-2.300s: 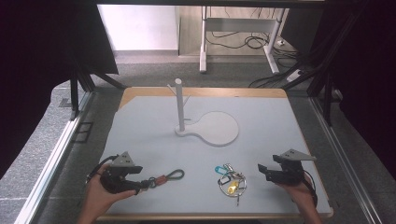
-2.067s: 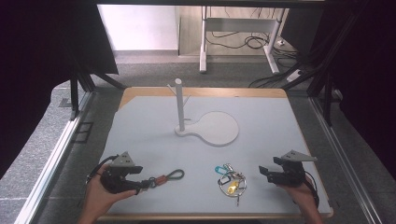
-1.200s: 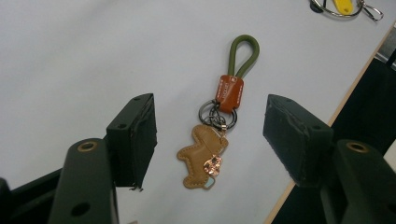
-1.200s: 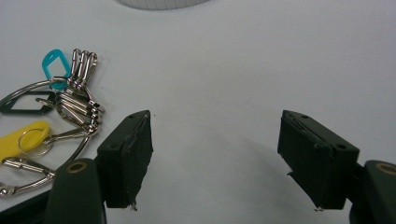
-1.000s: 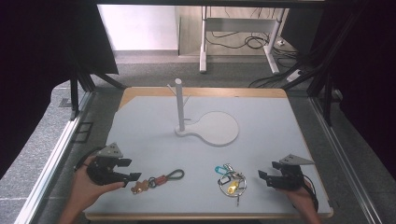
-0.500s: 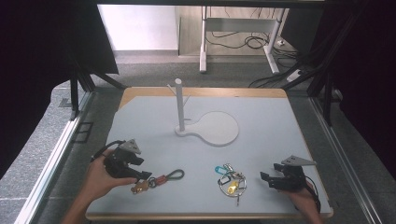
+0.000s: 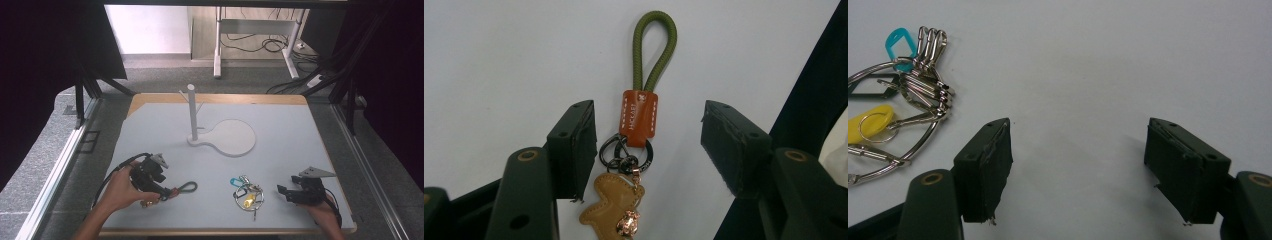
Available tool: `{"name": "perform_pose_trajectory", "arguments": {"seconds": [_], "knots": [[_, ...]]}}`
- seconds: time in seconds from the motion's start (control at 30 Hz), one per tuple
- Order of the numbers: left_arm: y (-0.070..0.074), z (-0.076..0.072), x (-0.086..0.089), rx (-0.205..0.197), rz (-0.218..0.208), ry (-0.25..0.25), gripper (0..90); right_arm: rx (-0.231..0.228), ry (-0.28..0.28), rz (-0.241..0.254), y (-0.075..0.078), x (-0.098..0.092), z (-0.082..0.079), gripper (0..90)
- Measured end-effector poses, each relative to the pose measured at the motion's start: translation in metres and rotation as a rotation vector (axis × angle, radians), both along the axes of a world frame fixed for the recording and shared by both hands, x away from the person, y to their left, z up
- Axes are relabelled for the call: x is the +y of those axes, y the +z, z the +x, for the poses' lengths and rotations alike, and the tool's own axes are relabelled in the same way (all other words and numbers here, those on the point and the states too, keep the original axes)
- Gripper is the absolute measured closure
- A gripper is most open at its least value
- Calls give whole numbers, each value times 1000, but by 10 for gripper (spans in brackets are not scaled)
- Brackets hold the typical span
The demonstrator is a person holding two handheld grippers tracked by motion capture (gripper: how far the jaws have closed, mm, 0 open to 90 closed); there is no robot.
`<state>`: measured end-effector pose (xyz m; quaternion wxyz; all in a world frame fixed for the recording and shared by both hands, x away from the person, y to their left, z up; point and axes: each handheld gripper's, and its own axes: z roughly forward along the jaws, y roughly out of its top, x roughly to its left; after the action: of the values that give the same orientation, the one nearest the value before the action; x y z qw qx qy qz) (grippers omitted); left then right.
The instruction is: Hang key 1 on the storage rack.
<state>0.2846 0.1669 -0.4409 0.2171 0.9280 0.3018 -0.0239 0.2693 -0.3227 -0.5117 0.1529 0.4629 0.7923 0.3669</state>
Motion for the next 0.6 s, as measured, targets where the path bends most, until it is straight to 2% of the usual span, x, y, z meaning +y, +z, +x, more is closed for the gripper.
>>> {"name": "perform_pose_trajectory", "arguments": {"seconds": [0.13, 0.17, 0.3, 0.5, 0.53, 0.6], "knots": [[-5, 3, -5, 8, 41, -28, 394, -9, -7, 5, 2, -1, -1, 273], [-6, 5, -7, 11, 70, -51, 400, -16, -7, 7, 3, -1, -1, 275], [-9, 7, -11, 13, 92, -67, 422, -28, -10, 11, 5, -1, -2, 279], [-16, 13, -20, 22, 149, -93, 462, -29, -16, 16, 6, -3, -2, 279], [-19, 14, -24, 28, 169, -100, 468, -28, -17, 17, 6, -3, -2, 279], [-21, 15, -26, 32, 178, -105, 480, -30, -18, 16, 6, -4, -3, 279]]}}
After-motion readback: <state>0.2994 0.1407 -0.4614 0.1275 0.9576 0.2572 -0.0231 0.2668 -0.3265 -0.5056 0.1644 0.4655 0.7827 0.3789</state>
